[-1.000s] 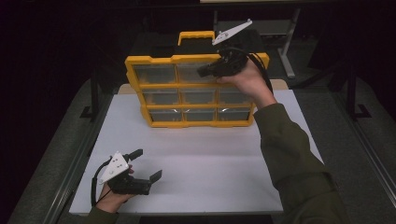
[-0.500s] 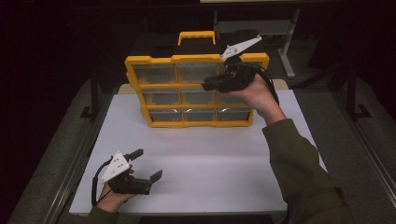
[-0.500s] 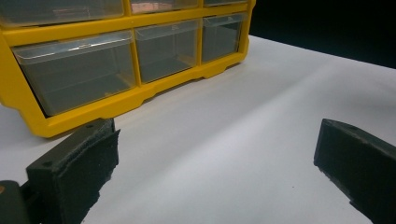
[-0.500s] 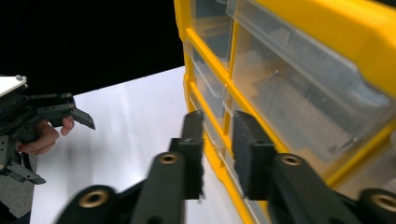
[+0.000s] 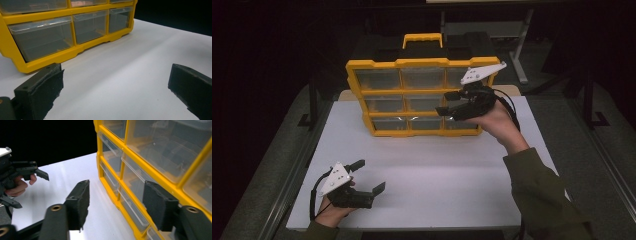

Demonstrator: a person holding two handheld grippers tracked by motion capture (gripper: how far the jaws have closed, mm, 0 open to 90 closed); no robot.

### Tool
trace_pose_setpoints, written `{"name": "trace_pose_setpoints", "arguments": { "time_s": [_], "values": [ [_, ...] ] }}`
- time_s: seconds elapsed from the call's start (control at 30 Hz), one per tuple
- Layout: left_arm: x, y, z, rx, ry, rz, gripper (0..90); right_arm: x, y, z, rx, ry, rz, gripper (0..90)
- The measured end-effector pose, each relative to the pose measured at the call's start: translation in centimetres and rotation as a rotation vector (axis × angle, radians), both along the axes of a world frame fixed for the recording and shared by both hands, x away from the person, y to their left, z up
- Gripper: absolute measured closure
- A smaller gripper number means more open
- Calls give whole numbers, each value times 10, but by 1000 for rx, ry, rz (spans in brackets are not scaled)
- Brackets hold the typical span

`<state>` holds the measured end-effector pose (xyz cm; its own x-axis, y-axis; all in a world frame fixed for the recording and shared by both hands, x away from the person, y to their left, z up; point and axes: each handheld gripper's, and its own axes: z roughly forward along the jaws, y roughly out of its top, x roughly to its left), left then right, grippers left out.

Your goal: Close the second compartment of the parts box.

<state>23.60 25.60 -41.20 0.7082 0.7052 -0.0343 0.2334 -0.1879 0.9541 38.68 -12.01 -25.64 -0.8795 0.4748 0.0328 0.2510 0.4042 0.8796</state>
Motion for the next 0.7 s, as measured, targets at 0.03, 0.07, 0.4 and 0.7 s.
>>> {"name": "trace_pose_setpoints", "arguments": {
  "time_s": [0.03, 0.07, 0.4, 0.7],
  "values": [
    [0, 0, 0, 0, 1, 0, 0, -1, -2, -2, 3, 0, -3, 342],
    [0, 0, 0, 0, 0, 1, 0, -3, -4, -4, 4, 2, -6, 329],
    [1, 1, -1, 4, 2, -2, 0, -19, -19, -27, 27, -19, -47, 193],
    [2, 1, -1, 8, -1, -4, 0, -42, -38, -56, 54, -29, -108, 128]
  ]
}}
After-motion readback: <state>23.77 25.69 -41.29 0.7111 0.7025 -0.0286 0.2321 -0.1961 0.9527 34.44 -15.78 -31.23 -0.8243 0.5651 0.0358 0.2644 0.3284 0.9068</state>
